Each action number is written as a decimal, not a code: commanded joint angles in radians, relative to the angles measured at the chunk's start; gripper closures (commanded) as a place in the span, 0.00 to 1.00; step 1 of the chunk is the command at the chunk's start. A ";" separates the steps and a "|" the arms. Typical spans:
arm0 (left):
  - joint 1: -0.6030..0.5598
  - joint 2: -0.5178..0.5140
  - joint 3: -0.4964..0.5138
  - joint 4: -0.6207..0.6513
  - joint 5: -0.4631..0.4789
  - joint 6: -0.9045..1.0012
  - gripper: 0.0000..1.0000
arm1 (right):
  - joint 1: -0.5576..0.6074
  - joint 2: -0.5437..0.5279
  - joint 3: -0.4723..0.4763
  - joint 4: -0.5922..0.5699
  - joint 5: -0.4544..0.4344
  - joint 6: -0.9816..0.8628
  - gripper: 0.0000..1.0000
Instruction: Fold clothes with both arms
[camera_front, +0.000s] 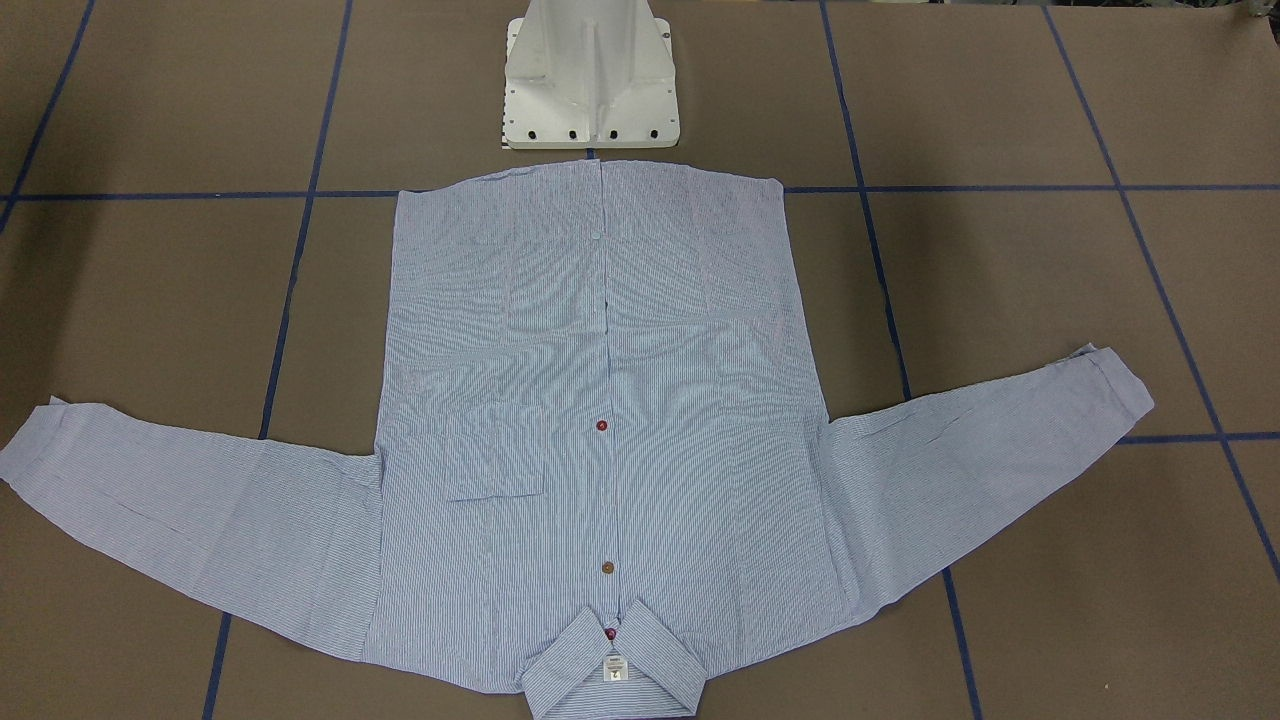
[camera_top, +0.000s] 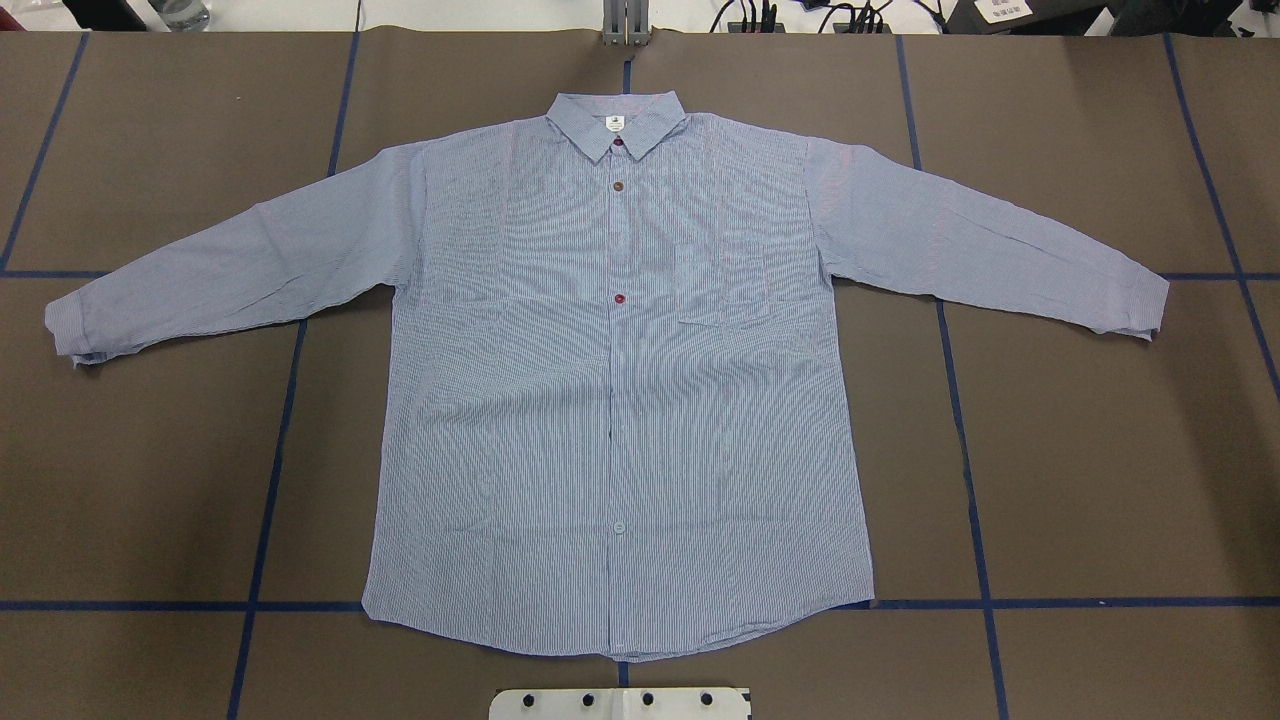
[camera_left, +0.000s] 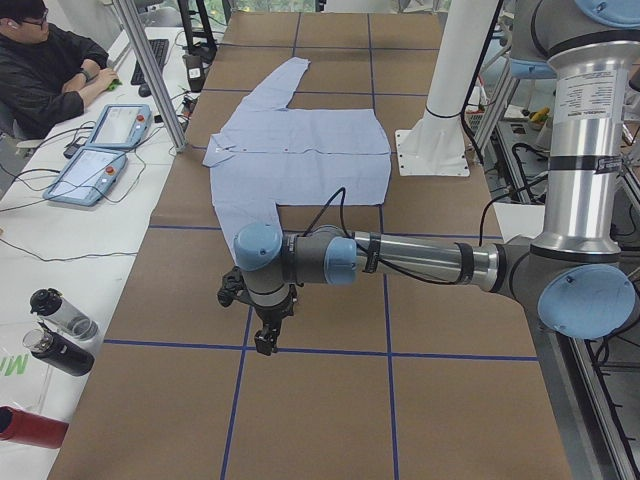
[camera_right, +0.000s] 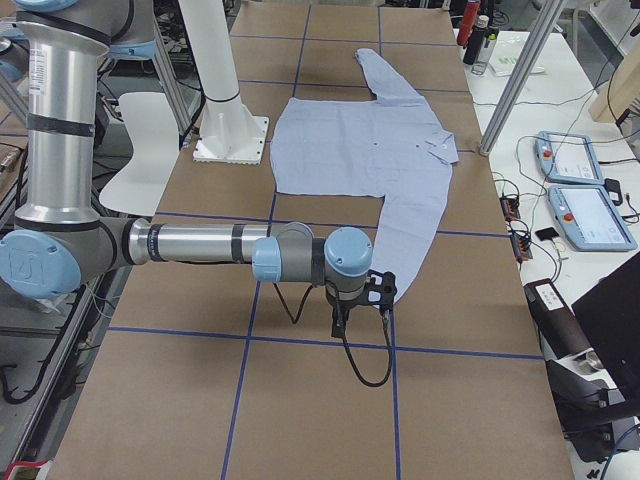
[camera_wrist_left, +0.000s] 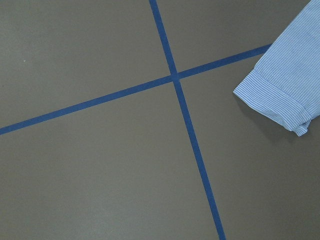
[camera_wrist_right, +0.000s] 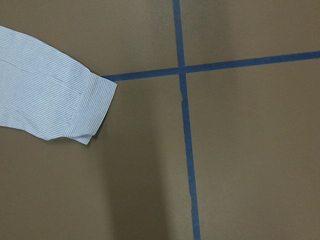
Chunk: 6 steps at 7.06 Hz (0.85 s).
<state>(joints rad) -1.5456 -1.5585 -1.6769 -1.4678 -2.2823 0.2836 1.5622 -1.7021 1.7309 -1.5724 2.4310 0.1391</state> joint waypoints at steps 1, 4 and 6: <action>0.001 0.000 0.002 -0.006 0.000 -0.001 0.01 | 0.002 -0.007 0.009 0.000 -0.004 0.000 0.00; 0.002 -0.027 -0.012 -0.006 0.010 0.002 0.01 | -0.001 0.010 0.001 0.000 -0.006 0.008 0.00; -0.001 -0.081 -0.055 -0.005 0.016 0.003 0.01 | -0.005 0.093 -0.002 -0.001 -0.006 0.020 0.00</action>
<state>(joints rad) -1.5453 -1.6068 -1.7061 -1.4737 -2.2719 0.2866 1.5587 -1.6532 1.7320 -1.5726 2.4253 0.1527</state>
